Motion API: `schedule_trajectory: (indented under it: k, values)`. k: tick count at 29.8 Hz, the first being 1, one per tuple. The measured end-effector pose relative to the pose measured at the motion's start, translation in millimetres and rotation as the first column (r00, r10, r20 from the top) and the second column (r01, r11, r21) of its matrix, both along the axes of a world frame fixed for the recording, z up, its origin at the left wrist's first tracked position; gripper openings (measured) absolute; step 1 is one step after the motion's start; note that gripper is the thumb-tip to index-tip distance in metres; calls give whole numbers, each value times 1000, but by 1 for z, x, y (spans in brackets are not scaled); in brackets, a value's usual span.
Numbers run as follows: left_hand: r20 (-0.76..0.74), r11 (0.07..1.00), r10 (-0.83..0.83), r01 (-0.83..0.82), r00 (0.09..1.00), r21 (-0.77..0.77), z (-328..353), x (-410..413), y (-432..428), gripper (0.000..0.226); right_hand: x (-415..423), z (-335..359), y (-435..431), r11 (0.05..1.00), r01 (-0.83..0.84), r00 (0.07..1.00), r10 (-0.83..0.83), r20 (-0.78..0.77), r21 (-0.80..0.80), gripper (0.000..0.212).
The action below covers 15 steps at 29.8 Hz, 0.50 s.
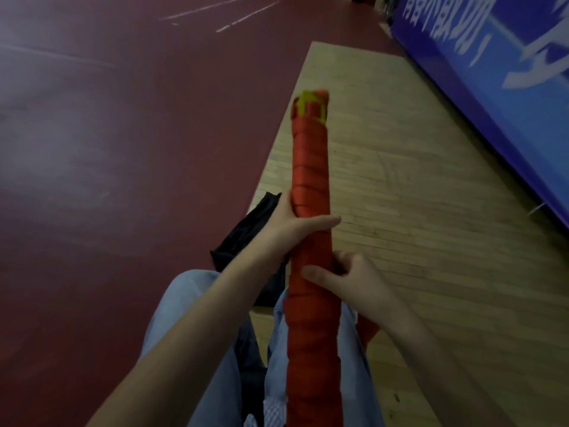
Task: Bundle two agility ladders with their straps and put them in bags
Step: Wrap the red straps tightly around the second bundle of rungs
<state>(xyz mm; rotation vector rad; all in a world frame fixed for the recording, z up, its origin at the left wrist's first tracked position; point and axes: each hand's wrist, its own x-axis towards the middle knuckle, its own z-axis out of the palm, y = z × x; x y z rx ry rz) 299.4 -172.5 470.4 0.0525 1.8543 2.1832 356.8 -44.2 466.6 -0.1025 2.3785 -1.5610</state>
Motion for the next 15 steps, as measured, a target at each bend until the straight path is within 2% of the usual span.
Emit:
schedule_trajectory:
  k: [2, 4, 6, 8, 10, 12, 14, 15]
  values:
    - [-4, 990, 138, -138, 990, -32, -10, 2, 9, 61, 4, 1, 0, 972, 2, 995, 22, -100, 233, 35]
    - [8, 985, 158, -157, 987, -78, -15, 2, 9, 60, 6, 1, 3, 959, -68, 991, 97, -94, 275, 34]
    - [42, 998, 52, -51, 998, -35, -14, 2, 1, 48, 4, 1, 11, 976, -143, 988, 151, -38, 163, 28]
    - [92, 983, -91, 75, 992, 167, -15, 7, -2, 36, 0, -3, 19, 978, -206, 978, 207, 28, -22, 44]
    - [134, 888, -240, 162, 961, 431, -19, 10, -3, 37, -4, -7, 24, 959, -233, 960, 253, 121, -163, 73]
    - [107, 765, -374, 241, 921, 597, -22, 8, 1, 43, -7, -13, 27, 924, -268, 927, 325, 188, -273, 76]
    - [28, 691, -456, 334, 890, 642, -18, 3, 3, 47, -10, -16, 26, 905, -250, 923, 331, 197, -345, 71]
    - [15, 697, -475, 366, 880, 617, -13, 1, 2, 49, -11, -16, 26, 908, -219, 938, 297, 179, -358, 71]
